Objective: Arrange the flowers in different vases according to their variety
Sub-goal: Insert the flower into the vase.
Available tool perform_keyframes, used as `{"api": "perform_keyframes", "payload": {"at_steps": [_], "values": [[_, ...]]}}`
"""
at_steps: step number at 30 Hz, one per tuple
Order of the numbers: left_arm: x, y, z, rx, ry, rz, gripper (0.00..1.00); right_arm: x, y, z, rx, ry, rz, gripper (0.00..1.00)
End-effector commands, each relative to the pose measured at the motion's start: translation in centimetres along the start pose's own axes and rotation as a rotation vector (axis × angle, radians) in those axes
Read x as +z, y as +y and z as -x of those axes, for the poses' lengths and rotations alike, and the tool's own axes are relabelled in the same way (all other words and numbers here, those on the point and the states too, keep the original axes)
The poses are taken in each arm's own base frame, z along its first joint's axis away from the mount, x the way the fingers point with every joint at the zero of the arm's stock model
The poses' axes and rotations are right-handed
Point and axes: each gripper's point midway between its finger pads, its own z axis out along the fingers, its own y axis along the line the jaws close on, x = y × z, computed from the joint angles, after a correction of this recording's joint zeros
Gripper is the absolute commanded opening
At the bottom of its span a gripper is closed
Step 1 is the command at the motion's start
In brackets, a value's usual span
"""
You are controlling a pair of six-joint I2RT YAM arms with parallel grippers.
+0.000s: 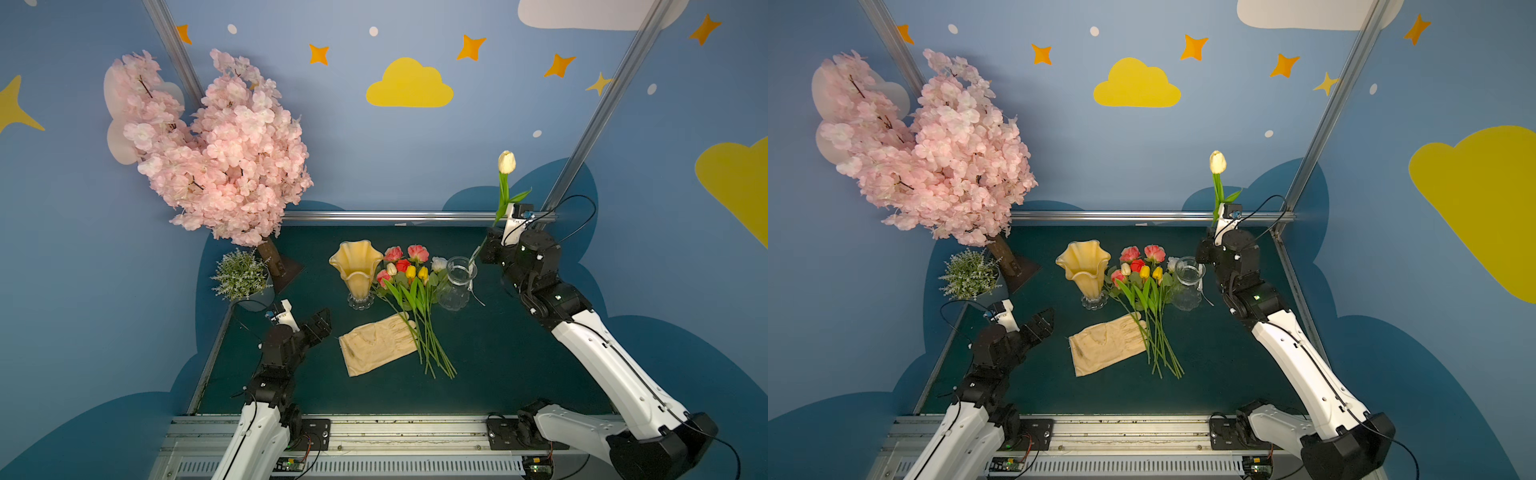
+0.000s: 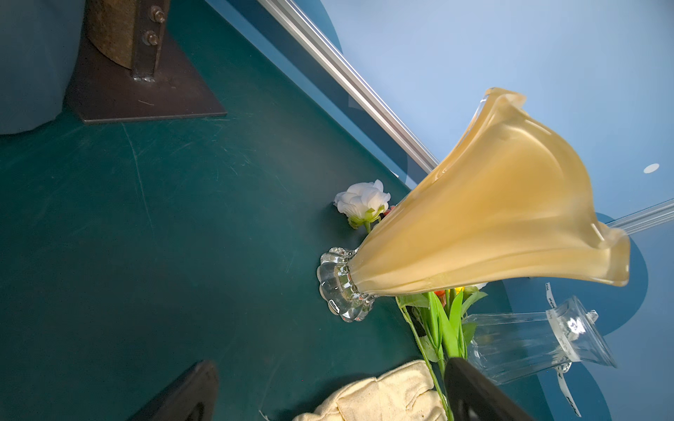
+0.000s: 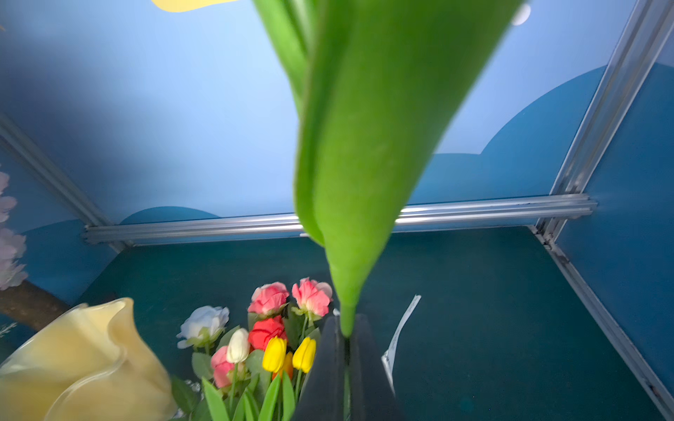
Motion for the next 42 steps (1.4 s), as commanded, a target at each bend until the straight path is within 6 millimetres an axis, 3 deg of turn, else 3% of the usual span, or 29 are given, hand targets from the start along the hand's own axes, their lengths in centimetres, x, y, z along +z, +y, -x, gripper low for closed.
{"api": "perform_keyframes", "payload": {"at_steps": [1,8,16,18,21,28,36,42], "values": [[-0.1,-0.8,0.7,0.013,-0.013,-0.021,1.0,1.7,-0.4,1.0,-0.027,-0.04,-0.016,0.0],[0.0,-0.9,0.6,0.016,0.001,-0.024,1.0,5.0,-0.3,-4.9,-0.023,0.109,0.014,0.0],[0.2,-1.1,0.5,0.019,0.012,-0.036,1.0,5.5,-0.3,-11.1,0.004,0.263,0.045,0.0],[0.4,-1.1,0.4,0.018,0.017,-0.035,1.0,5.3,-0.5,-12.0,0.004,0.294,0.039,0.11],[0.5,-1.1,0.1,0.019,0.028,-0.037,1.0,4.6,-0.6,-12.5,0.012,0.32,0.041,0.21],[0.8,-2.2,-0.3,0.035,0.065,-0.09,1.0,1.7,0.6,-12.2,0.042,0.365,0.127,0.31],[1.7,-4.8,-2.2,0.107,0.163,-0.177,1.0,-3.1,4.4,-13.2,0.102,0.472,0.356,0.42],[2.6,-7.1,-4.3,0.2,0.246,-0.213,1.0,-5.6,7.9,-16.0,0.102,0.59,0.475,0.47]]}}
